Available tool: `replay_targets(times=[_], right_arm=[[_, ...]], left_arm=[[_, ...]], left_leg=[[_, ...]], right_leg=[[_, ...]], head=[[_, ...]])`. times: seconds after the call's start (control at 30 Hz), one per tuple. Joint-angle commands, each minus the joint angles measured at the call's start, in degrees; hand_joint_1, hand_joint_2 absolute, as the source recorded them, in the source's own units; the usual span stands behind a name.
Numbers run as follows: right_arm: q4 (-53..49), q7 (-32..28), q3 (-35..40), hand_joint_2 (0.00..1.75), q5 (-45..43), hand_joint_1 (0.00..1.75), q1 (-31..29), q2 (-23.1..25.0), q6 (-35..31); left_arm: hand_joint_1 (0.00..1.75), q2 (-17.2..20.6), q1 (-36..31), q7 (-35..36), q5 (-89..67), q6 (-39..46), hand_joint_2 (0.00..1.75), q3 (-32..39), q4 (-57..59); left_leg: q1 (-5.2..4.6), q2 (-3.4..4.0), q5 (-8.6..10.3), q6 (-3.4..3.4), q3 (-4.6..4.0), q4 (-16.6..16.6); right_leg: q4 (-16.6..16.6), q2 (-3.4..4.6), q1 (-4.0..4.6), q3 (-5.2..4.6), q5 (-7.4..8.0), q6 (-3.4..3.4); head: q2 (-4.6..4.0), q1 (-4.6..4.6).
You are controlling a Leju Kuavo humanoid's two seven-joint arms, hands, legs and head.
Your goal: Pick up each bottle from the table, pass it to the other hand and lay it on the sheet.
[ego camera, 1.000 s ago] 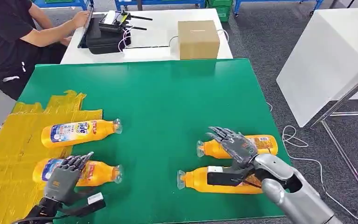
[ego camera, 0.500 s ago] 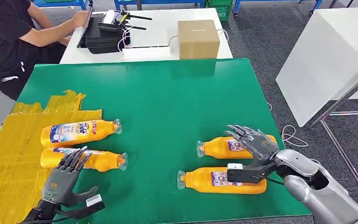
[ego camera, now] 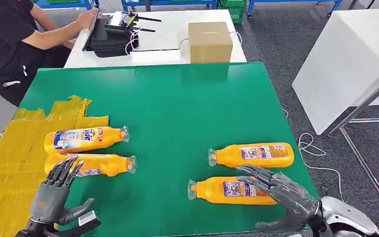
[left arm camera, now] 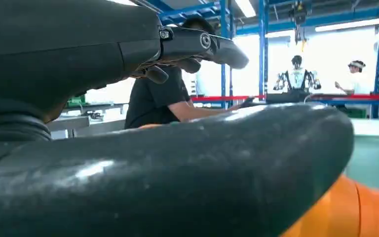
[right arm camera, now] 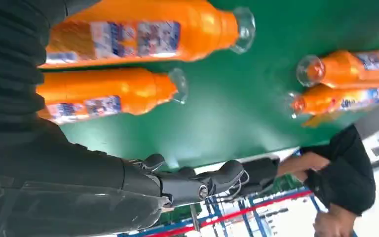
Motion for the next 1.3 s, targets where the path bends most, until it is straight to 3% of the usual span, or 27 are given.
replay_targets(times=[0.03, 0.17, 0.33, 0.37, 0.53, 0.63, 0.77, 0.87, 1.3], right_arm=[[3.81, 6.89, 1.40, 1.75, 8.47, 0.00, -2.00, -1.03, 2.67], [14.29, 10.63, 8.37, 1.75, 15.04, 0.00, -9.90, 4.12, 1.29], [17.02, 12.31, 11.58, 1.75, 16.47, 0.00, -11.89, 5.08, -0.65], [17.84, 12.60, 13.06, 1.75, 16.00, 0.00, -13.40, 4.89, -0.42], [17.85, 12.60, 13.12, 1.75, 15.73, 0.00, -13.56, 4.58, -0.42], [22.26, 13.39, 16.21, 1.75, 15.64, 0.00, -17.29, 7.11, 0.18], [32.70, 13.62, 21.77, 1.75, 17.13, 0.00, -22.71, 13.83, 1.01], [39.08, 14.05, 25.98, 1.75, 18.17, 0.00, -25.92, 17.38, 1.39], [42.24, 16.94, 32.72, 1.75, 18.68, 0.00, -30.46, 14.85, 4.09]], left_arm=[[0.00, -2.93, -1.52, -1.07, 0.48, 2.65, 0.00, 1.23, 0.96], [0.00, -4.07, -2.34, -0.89, 0.43, 3.67, 0.00, 0.69, 1.48], [0.00, -7.26, -0.85, -3.31, 0.68, 5.97, 0.00, 2.95, -3.02], [0.00, -9.76, 0.00, -7.68, 2.69, 5.97, 0.00, 5.59, -5.87], [0.00, -10.05, 0.00, -8.14, 2.69, 5.97, 0.00, 5.85, -5.72], [0.00, -13.74, -0.20, -15.91, 9.37, 5.97, 0.00, 8.99, -8.05], [0.00, -10.56, -1.31, -13.18, 11.51, 5.97, 0.00, 4.88, -6.95], [0.00, -10.20, -2.49, -12.62, 11.06, 5.97, 0.00, 4.10, -5.37], [0.00, -9.69, -3.50, -12.12, 11.31, 5.97, 0.00, 2.58, -4.62]], left_leg=[[0.07, -0.03, -0.03, -0.02, 0.18, -0.10], [0.10, 0.14, 0.03, -0.05, 0.27, -0.20], [0.08, 0.10, 0.00, -0.03, 0.17, -0.10], [0.10, 0.13, -0.01, -0.04, 0.21, -0.12], [0.08, 0.14, -0.05, -0.02, 0.21, -0.11], [0.07, 0.11, -0.02, -0.01, 0.15, -0.07], [0.12, 0.25, 0.02, -0.03, 0.21, -0.18], [0.17, 0.27, 0.07, -0.08, 0.33, -0.25], [0.05, 0.02, 0.06, -0.02, 0.23, -0.09]], right_leg=[[-0.18, -0.05, 0.07, 0.23, 0.02, 0.08], [-0.29, 0.12, 0.09, 0.26, 0.12, 0.02], [-0.19, 0.09, 0.10, 0.17, 0.08, 0.02], [-0.23, 0.12, 0.12, 0.20, 0.09, 0.03], [-0.18, 0.14, 0.10, 0.20, 0.04, 0.05], [-0.14, 0.11, 0.07, 0.15, 0.06, 0.05], [-0.27, 0.26, 0.11, 0.23, 0.16, 0.03], [-0.34, 0.26, 0.16, 0.30, 0.20, -0.01], [-0.13, 0.00, 0.10, 0.21, 0.05, 0.05]], head=[[0.00, -0.02], [0.00, 0.00], [0.00, -0.02], [0.00, -0.02], [0.00, -0.02], [0.00, -0.02], [0.00, 0.00], [0.00, -0.02], [0.00, 0.00]])
